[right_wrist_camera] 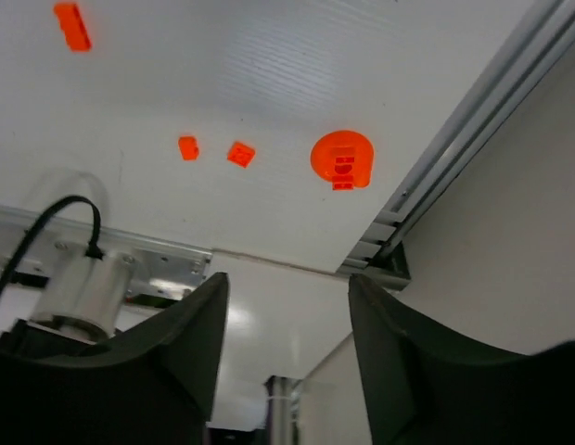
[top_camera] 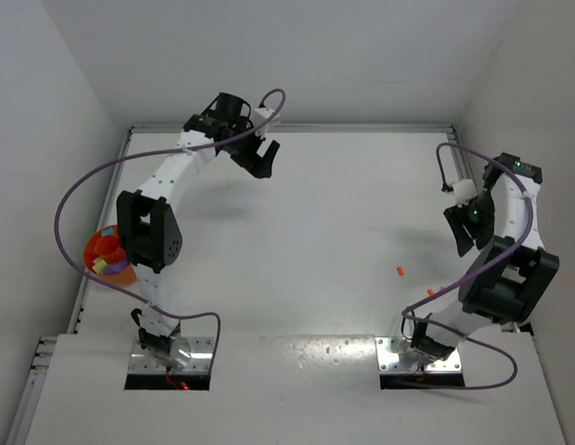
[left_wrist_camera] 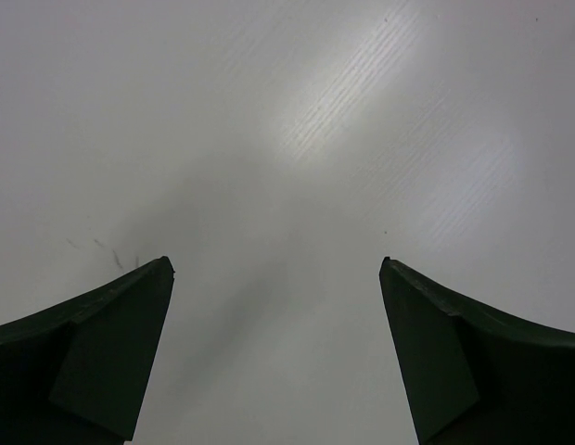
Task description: Sort the legos into containers by color
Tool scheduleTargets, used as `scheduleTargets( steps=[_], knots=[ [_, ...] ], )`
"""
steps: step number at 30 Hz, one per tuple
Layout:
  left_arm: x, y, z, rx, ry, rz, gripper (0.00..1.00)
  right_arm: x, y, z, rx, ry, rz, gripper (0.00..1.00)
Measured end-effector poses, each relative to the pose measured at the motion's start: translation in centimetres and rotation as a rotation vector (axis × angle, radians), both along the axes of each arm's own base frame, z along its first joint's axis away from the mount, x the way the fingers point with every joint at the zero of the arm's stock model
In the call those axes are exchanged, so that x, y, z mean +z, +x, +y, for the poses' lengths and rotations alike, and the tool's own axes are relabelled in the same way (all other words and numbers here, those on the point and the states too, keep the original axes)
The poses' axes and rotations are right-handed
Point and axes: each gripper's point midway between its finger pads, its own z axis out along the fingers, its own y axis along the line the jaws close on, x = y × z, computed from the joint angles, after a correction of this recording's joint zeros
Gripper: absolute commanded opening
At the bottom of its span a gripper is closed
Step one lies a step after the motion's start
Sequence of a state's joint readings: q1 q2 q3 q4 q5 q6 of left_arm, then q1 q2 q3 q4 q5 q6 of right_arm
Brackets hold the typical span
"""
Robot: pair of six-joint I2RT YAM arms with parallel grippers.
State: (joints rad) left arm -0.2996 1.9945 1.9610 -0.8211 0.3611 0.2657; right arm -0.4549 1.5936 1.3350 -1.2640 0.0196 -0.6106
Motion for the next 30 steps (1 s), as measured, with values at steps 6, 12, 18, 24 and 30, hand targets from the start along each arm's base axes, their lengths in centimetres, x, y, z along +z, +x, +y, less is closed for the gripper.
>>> scheduleTargets(
  steps=[6,12,18,24,30],
  knots=[
    [-2.0,-0.6,0.1,-0.008,-0.011,0.047,1.0,0.5,-2.3,2.7,0.217,0.028,0.019,0.44],
    [-1.6,0.4,1.0,0.014,-0.036,0.026,1.0,-1.9,-4.1,5.5,0.352,0.119,0.127,0.37],
    [-1.9,0.7,1.2,0.023,-0.042,0.03,1.0,-4.7,-5.9,7.4,0.376,0.193,0.276,0.38],
    [-2.9,1.0,1.3,0.035,-0.037,0.049,1.0,-6.7,-7.2,8.9,0.327,0.207,0.336,0.41],
    [-3.4,1.1,1.3,0.047,-0.038,0.064,1.0,-8.5,-7.4,9.1,0.24,0.154,0.324,0.41]
  ],
)
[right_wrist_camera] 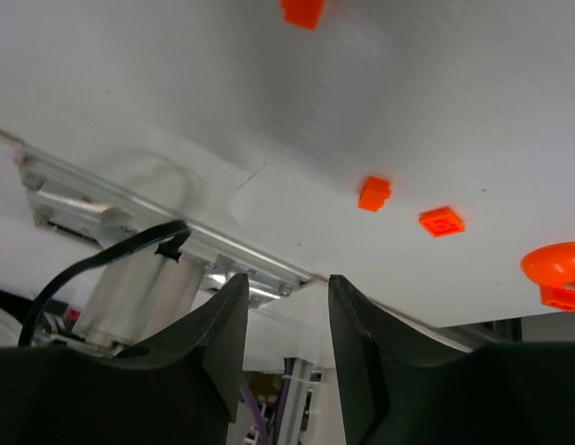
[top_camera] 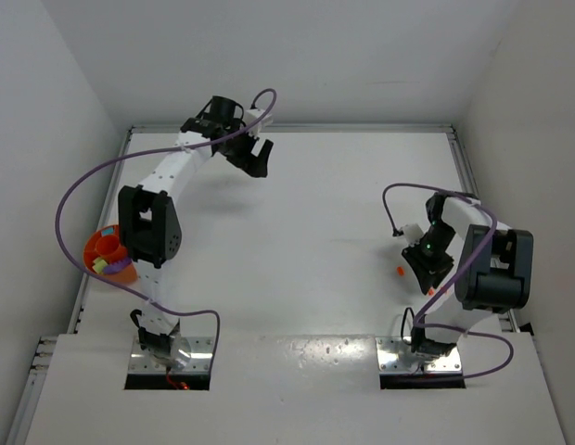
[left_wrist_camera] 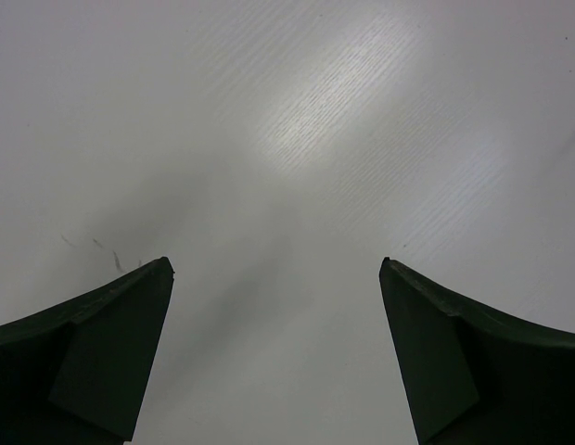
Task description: Sort the legos into containers by color
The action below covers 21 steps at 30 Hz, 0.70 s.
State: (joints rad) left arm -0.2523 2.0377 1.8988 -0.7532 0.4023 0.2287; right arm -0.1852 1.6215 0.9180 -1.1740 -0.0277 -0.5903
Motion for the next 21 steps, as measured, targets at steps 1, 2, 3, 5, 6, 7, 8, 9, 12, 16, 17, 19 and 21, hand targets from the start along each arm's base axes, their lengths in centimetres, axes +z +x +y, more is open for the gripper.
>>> scheduleTargets(
  steps=[1,2,3,5,6,7,8,9,12,16,17,19,21],
  knots=[
    [0.0,0.0,0.0,0.001,0.0,0.001,1.0,-0.3,0.3,-0.1,-0.013,-0.015,-0.016,0.41],
    [-0.1,0.0,0.0,0.001,0.0,0.004,1.0,-0.5,0.7,-0.3,-0.02,-0.029,-0.031,0.41],
    [-0.2,0.0,0.0,0.001,0.0,0.005,1.0,-0.7,1.1,-0.6,-0.027,-0.045,-0.047,0.41],
    [-0.5,0.0,0.0,0.001,0.001,0.01,1.0,-1.2,1.8,-1.0,-0.036,-0.072,-0.07,0.42],
    [-0.6,0.0,0.0,0.002,0.002,0.012,1.0,-1.4,2.1,-1.1,-0.037,-0.079,-0.077,0.42],
    [-0.7,0.1,0.0,0.002,0.004,0.014,1.0,-1.5,2.3,-1.2,-0.036,-0.085,-0.082,0.43],
    [-0.7,0.1,0.0,0.002,0.004,0.015,1.0,-1.7,2.4,-1.3,-0.035,-0.089,-0.084,0.44],
    [-0.8,0.1,0.0,0.003,0.004,0.016,1.0,-1.9,2.5,-1.4,-0.034,-0.092,-0.086,0.44],
    [-1.2,0.1,0.0,0.006,0.005,0.025,1.0,-2.3,2.2,-1.4,-0.031,-0.092,-0.065,0.45],
    [-1.3,0.2,0.0,0.006,0.006,0.028,1.0,-2.8,1.8,-1.4,-0.029,-0.091,-0.042,0.45],
    [-1.3,0.2,0.0,0.006,0.006,0.028,1.0,-2.9,1.7,-1.4,-0.029,-0.091,-0.038,0.45],
    [-1.4,0.2,0.0,0.006,0.006,0.029,1.0,-3.1,1.7,-1.4,-0.029,-0.09,-0.036,0.45],
    [-1.5,0.2,0.0,0.006,0.007,0.031,1.0,-3.3,1.7,-1.4,-0.029,-0.09,-0.037,0.45]
  ],
)
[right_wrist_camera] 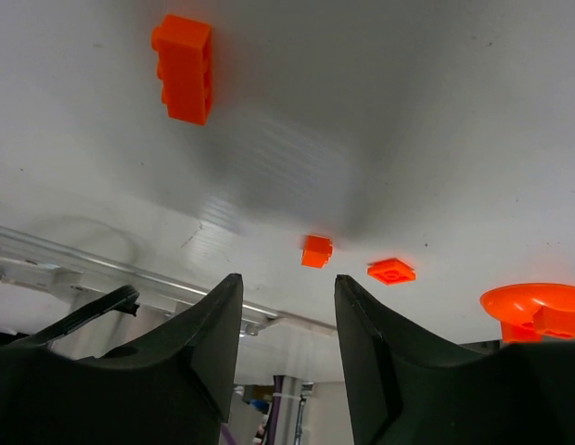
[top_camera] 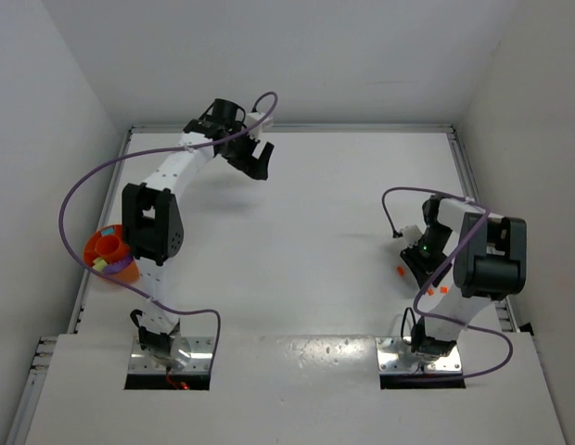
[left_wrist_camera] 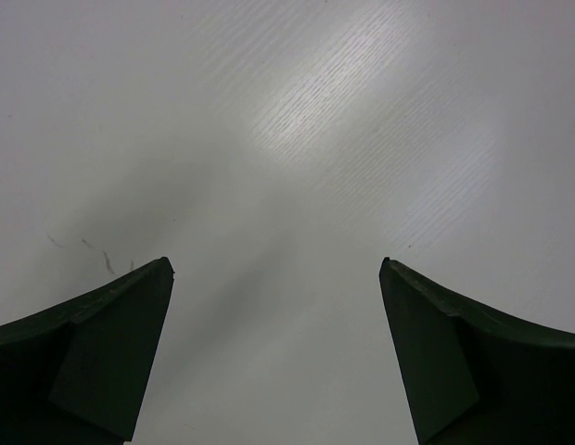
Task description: Sort the legos into containers by color
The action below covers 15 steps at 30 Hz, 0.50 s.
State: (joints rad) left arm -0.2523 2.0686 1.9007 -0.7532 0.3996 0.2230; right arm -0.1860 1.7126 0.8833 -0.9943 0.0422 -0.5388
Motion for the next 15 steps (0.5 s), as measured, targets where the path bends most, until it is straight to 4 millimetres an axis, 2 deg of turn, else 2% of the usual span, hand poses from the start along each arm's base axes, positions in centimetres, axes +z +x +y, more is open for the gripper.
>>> scheduleTargets(
  steps=[6,15],
  knots=[
    [-0.4,0.1,0.0,0.0,0.002,0.007,1.0,-0.8,0.1,0.0,-0.003,-0.001,-0.002,0.45],
    [0.2,0.5,-0.1,0.0,-0.004,-0.011,1.0,-1.6,0.1,-0.4,-0.007,-0.013,-0.011,0.38]
  ],
)
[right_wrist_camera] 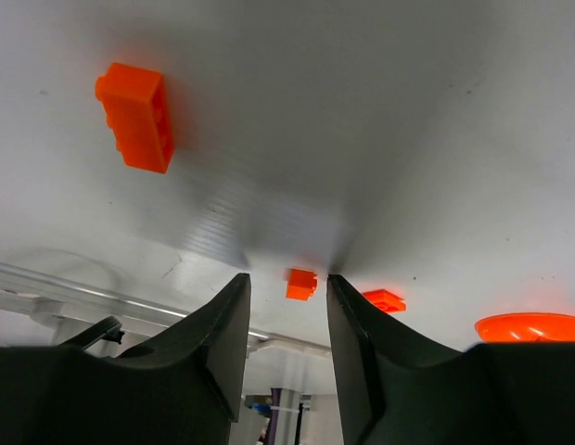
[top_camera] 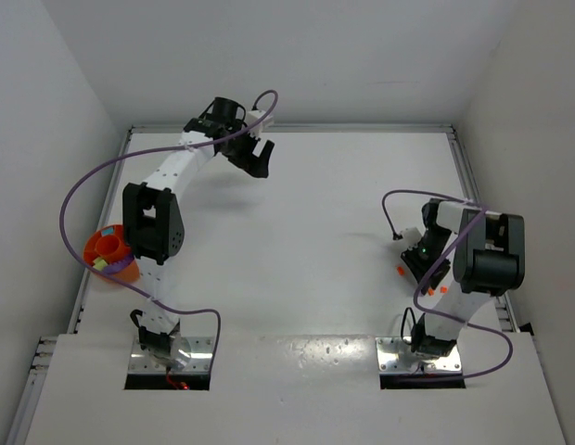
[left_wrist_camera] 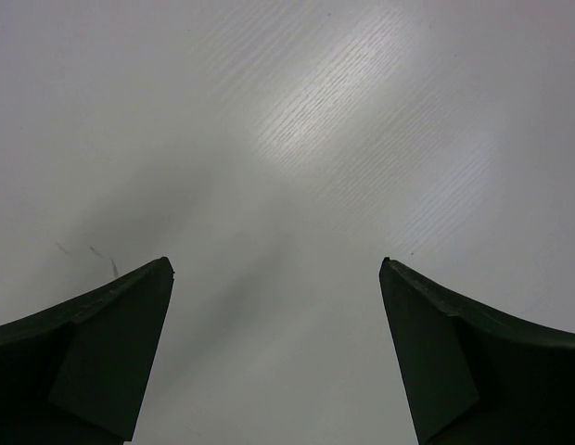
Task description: Sort the legos into containers by color
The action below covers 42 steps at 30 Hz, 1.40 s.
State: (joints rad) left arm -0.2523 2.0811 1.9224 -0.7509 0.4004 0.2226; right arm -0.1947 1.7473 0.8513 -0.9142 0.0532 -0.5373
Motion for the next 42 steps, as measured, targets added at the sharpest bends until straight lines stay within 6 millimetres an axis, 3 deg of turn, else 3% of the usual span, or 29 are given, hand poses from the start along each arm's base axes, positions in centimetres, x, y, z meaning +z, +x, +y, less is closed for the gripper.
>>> scheduleTargets(
  steps=[16,24,42],
  knots=[
    [0.0,0.0,-0.1,-0.002,-0.003,0.001,1.0,-0.3,-2.7,-0.8,-0.027,-0.03,0.066,0.33],
    [-0.7,0.0,-0.2,-0.008,-0.008,0.017,1.0,-0.3,-2.8,-0.9,-0.076,-0.038,0.064,0.42],
    [-0.6,0.0,-0.4,-0.013,-0.014,0.016,1.0,-0.3,-0.8,-1.5,-0.105,-0.049,0.037,0.36]
  ],
)
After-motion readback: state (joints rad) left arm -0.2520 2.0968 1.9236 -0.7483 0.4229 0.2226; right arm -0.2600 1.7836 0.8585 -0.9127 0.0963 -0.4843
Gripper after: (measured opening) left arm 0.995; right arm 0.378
